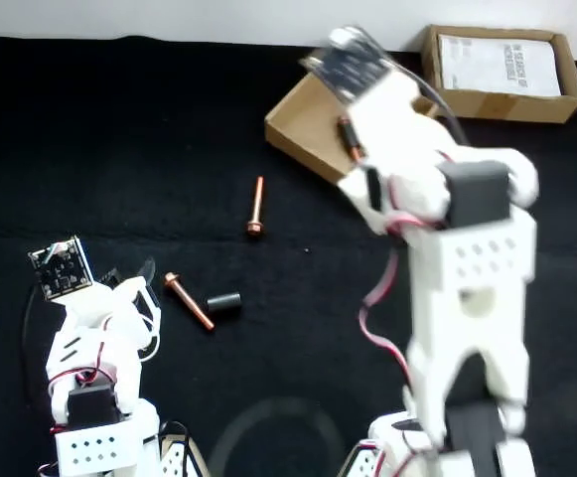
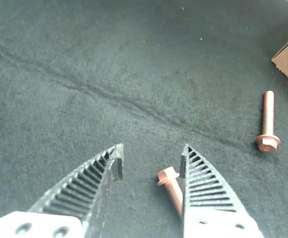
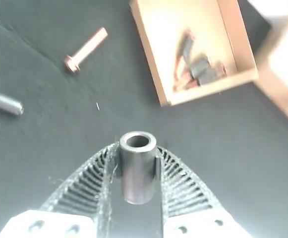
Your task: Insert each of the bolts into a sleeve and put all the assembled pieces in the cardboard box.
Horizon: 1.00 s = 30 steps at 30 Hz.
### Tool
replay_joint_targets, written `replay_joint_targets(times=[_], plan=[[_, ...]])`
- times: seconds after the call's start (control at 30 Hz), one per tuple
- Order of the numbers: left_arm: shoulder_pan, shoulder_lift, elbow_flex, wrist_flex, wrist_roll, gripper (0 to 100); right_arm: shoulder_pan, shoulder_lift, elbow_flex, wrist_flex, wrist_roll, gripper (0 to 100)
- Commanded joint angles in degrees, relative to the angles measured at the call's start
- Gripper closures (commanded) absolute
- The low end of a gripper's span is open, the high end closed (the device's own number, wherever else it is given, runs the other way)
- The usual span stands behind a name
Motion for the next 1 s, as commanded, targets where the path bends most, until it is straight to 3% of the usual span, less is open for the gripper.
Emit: replay_joint_targets(times=[0.0,0.37,0.67,0.8,0.97], plan=[[-0.57,-0.04,1.01,1.14,-0.09,80,6.99,-13.32,11.47,0.57,-0.62,99.1],[-0.66,-0.13,1.01,4.13,0.00,80,41.63,-42.59,43.47,-1.19,-0.18,99.1],[-0.57,-0.13,1.01,6.33,0.00,80,65.19,-66.42,69.58,-14.29,-0.70,99.1],[-0.57,-0.22,1.01,8.26,-0.35,80,72.48,-79.43,82.77,-22.73,-2.64,99.1],[-0.40,-0.04,-0.48,11.52,-7.82,80,75.91,-86.73,91.82,-27.82,-3.78,99.1]])
